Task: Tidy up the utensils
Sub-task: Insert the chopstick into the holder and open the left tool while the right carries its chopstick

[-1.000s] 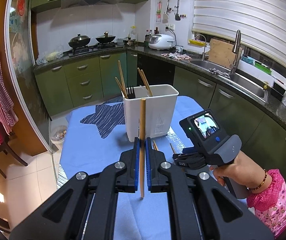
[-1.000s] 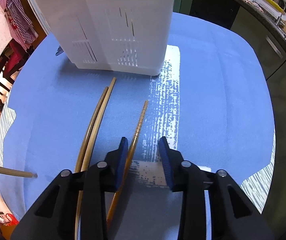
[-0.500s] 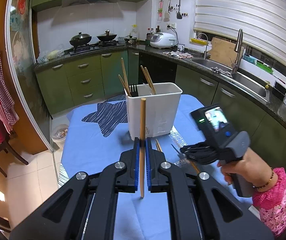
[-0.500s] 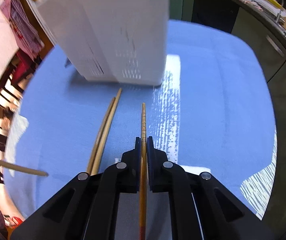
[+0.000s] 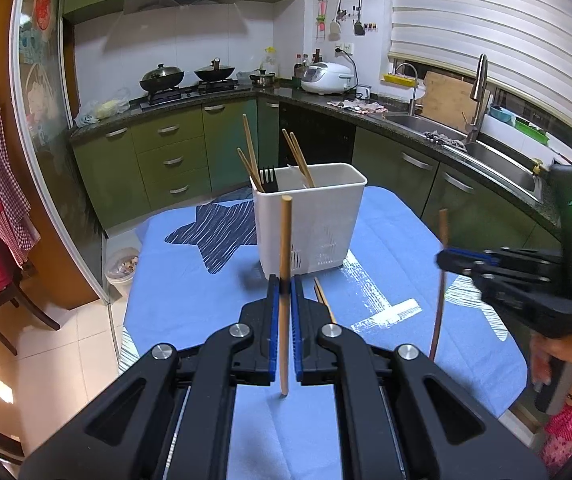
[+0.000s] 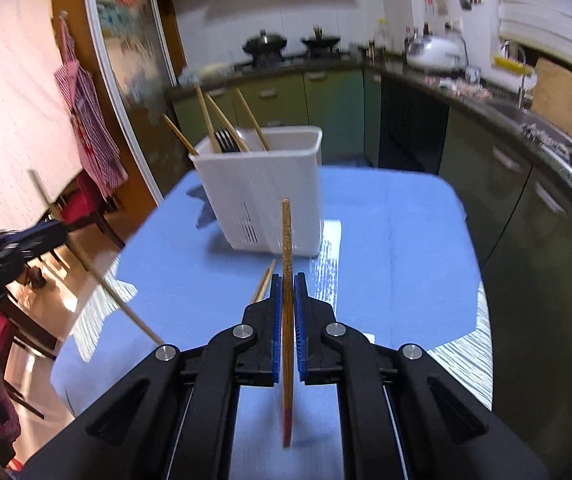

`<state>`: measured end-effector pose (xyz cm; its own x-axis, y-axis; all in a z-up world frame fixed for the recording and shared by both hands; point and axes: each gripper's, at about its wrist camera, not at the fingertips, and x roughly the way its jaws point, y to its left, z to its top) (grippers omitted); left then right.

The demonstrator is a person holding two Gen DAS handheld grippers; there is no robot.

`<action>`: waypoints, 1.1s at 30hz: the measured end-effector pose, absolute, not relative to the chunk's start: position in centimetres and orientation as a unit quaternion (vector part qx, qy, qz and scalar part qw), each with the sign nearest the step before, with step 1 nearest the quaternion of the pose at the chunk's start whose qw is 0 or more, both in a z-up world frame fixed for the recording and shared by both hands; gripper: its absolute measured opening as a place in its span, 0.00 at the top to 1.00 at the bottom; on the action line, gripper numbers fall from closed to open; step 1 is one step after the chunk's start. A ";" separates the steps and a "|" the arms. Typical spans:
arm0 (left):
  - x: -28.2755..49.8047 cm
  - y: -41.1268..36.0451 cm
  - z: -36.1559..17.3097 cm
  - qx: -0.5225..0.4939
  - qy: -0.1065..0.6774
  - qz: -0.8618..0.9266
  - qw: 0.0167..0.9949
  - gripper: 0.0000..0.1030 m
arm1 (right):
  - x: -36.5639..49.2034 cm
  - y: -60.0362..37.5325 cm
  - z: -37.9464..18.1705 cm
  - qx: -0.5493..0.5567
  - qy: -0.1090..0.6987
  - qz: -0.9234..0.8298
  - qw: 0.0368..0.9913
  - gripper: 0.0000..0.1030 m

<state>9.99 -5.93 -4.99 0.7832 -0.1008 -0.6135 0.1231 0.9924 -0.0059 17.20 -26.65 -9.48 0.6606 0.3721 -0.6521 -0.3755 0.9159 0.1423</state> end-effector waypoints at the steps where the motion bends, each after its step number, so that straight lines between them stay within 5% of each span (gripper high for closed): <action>1: 10.0 -5.9 -5.0 0.018 0.324 -0.059 0.944 0.95 | 16.7 -26.8 -9.1 0.000 0.351 0.206 0.913 0.94; 20: 10.6 -6.4 -3.0 0.029 0.309 -0.061 0.949 0.95 | 14.1 -27.8 -1.0 0.006 0.280 0.226 0.933 0.94; 33: 16.2 -5.3 4.9 0.005 0.265 -0.065 0.962 0.95 | 17.7 -26.0 4.9 -0.011 0.244 0.231 0.942 0.94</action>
